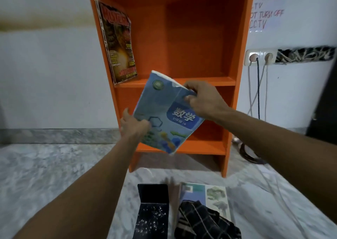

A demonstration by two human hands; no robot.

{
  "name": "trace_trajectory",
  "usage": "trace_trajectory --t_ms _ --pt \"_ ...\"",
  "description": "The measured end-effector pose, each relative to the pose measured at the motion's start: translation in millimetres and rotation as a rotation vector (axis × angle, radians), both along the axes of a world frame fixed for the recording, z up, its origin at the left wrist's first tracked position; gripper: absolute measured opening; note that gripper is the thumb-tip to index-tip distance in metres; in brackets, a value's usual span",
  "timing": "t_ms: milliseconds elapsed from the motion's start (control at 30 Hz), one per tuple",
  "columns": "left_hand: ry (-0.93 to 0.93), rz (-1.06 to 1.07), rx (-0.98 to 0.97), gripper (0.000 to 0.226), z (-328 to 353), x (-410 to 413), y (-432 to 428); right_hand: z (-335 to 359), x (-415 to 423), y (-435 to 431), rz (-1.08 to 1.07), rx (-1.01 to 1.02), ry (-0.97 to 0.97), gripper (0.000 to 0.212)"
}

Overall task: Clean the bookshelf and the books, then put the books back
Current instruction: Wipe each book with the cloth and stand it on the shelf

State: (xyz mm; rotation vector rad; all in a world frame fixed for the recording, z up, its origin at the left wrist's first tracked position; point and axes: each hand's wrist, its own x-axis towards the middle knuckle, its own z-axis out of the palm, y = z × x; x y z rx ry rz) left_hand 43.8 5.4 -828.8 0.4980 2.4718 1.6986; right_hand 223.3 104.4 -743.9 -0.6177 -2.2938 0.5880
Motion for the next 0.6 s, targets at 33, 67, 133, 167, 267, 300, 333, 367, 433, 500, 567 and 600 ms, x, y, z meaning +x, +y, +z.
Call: trace_trajectory --t_ms 33,67,133,167,267,300,333,367,433,500,567,600 --pt "0.079 -0.065 0.0 0.083 2 0 -4 13 -4 -5 0.018 0.041 -0.056 0.014" --pt "0.146 -0.113 0.012 0.074 2 -4 -9 25 -11 -8 0.024 0.076 -0.102 0.015" --pt "0.097 -0.244 0.149 0.05 8 5 -20 43 -26 -11 -0.011 0.163 -0.153 0.019" --pt "0.052 -0.29 0.23 0.039 12 9 -25 50 -35 -13 -0.041 0.202 -0.156 0.021" --pt "0.066 -0.246 0.39 0.025 23 9 -31 58 -58 -16 -0.133 0.256 -0.063 0.033" --pt "0.054 -0.21 0.423 0.023 29 6 -34 57 -64 -18 -0.164 0.266 -0.022 0.045" --pt "0.032 -0.186 0.446 0.02 34 0 -36 54 -68 -21 -0.193 0.262 0.014 0.061" --pt "0.013 -0.168 0.451 0.018 41 -6 -39 51 -71 -24 -0.208 0.224 0.064 0.079" --pt "0.01 -0.181 0.452 0.015 55 -16 -46 42 -73 -25 -0.187 0.034 0.192 0.103" --pt "0.024 -0.218 0.452 0.013 73 -25 -52 32 -76 -21 -0.061 -0.244 0.247 0.104" --pt "-0.009 -0.237 0.479 0.012 90 -35 -56 23 -81 -19 0.053 -0.503 0.175 0.072" --pt "-0.034 -0.236 0.493 0.013 99 -39 -58 21 -84 -19 0.059 -0.557 0.133 0.046"
